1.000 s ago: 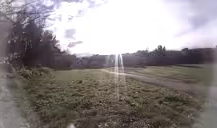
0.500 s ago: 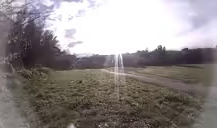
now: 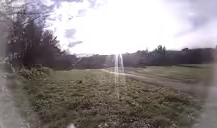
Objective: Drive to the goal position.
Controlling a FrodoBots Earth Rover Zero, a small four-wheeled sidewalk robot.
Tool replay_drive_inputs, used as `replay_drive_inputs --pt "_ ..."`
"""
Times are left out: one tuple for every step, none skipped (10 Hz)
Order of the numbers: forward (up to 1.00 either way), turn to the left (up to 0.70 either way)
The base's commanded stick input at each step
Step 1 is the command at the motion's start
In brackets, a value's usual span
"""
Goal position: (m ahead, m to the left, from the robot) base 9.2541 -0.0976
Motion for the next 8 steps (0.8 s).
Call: replay_drive_inputs --pt "0.06 0.0" --pt "0.7 0.0" --pt "0.7 0.0" --pt "0.7 0.0" --pt "0.7 0.0" --pt "0.7 0.0" --pt "0.7 0.0" --pt "0.7 0.0"
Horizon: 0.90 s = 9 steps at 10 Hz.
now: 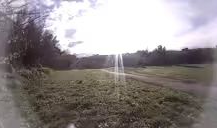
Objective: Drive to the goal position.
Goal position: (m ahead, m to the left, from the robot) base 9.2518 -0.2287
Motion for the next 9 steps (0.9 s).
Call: replay_drive_inputs --pt "0.7 0.0" --pt "0.7 0.0" --pt "0.7 0.0" --pt "0.7 0.0" --pt "0.7 0.0" --pt "0.7 0.0" --pt "0.7 0.0" --pt "0.7 0.0" --pt "0.7 0.0"
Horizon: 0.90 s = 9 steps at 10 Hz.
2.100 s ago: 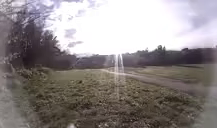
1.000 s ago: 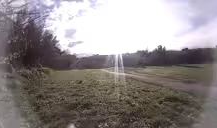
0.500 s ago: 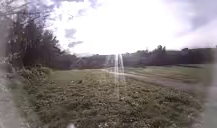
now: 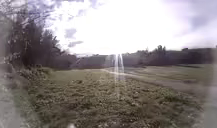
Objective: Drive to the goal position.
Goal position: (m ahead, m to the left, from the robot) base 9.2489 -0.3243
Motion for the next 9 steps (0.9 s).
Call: replay_drive_inputs --pt "0.69 0.0" --pt "0.52 0.0" --pt "0.12 0.0" --pt "0.02 0.0" --pt "-0.04 0.0" --pt "-0.16 0.0" --pt "-0.44 0.0" --pt "0.0 0.0" --pt "0.0 0.0"
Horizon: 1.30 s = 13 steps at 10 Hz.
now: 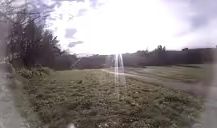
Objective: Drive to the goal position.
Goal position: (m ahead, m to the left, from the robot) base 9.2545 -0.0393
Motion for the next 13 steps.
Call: replay_drive_inputs --pt "0.28 0.0" --pt "0.7 0.0" --pt "0.7 0.0" --pt "0.7 0.0" --pt "0.7 0.0" --pt "0.7 0.0" --pt "0.7 0.0" --pt "0.7 0.0" --pt "0.7 0.0" --pt "0.7 0.0" --pt "0.7 0.0" --pt "0.7 0.0" --pt "0.7 0.0"
